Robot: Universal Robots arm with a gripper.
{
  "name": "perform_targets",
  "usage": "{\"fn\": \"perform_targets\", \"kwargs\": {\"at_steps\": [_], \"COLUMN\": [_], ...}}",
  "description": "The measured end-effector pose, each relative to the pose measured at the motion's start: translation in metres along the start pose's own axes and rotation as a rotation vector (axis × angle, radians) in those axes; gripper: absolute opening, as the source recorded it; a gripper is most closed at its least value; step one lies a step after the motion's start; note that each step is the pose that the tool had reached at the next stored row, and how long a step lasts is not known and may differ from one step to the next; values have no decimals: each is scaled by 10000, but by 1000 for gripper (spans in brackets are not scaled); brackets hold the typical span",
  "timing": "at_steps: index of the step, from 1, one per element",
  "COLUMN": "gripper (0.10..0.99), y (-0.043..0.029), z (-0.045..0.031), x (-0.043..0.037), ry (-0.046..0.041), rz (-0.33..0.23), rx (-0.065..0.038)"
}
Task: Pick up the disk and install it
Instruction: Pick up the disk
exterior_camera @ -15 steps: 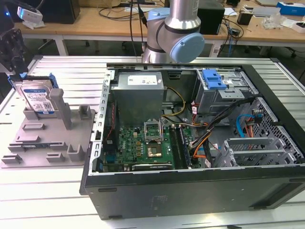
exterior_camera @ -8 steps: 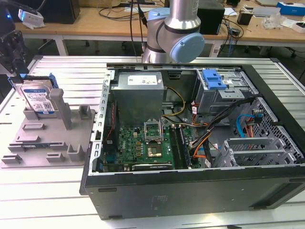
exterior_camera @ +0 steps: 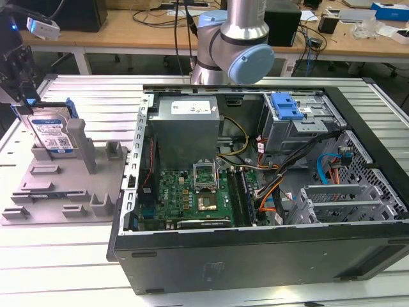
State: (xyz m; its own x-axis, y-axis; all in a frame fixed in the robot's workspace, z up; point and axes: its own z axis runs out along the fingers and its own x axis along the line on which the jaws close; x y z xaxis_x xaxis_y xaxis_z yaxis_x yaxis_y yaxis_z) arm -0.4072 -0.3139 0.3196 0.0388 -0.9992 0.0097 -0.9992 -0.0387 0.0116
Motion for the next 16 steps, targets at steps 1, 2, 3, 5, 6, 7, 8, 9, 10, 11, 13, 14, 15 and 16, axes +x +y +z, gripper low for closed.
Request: {"fn": "perform_targets", "kwargs": {"at_steps": [1, 2, 3, 5, 6, 7, 8, 9, 10, 11, 13, 14, 15, 16], "gripper": [482, 482, 482, 482, 482, 482, 482, 482, 482, 482, 482, 482, 482, 482], "y": [0, 0, 0, 0, -1, -1, -1, -1, -1, -1, -1, 0, 0, 2], "z": [5, 7, 8, 27, 35, 41, 46, 53, 60, 68, 76, 83, 88, 99], "x": [-2, -4, -4, -6, -6, -6, -6, -6, -6, -6, -6, -7, -7, -7], "ry": [-1, -1, -1, -1, -1, -1, -1, -1, -1, -1, 0, -1, -1, -1], "rz": [0, 0, 0, 0, -1, 0, 0, 0, -1, -1, 0, 0, 0, 0], "rx": [6, 9, 10, 12, 11, 12, 12, 12, 12, 12, 11, 12, 12, 12]}}
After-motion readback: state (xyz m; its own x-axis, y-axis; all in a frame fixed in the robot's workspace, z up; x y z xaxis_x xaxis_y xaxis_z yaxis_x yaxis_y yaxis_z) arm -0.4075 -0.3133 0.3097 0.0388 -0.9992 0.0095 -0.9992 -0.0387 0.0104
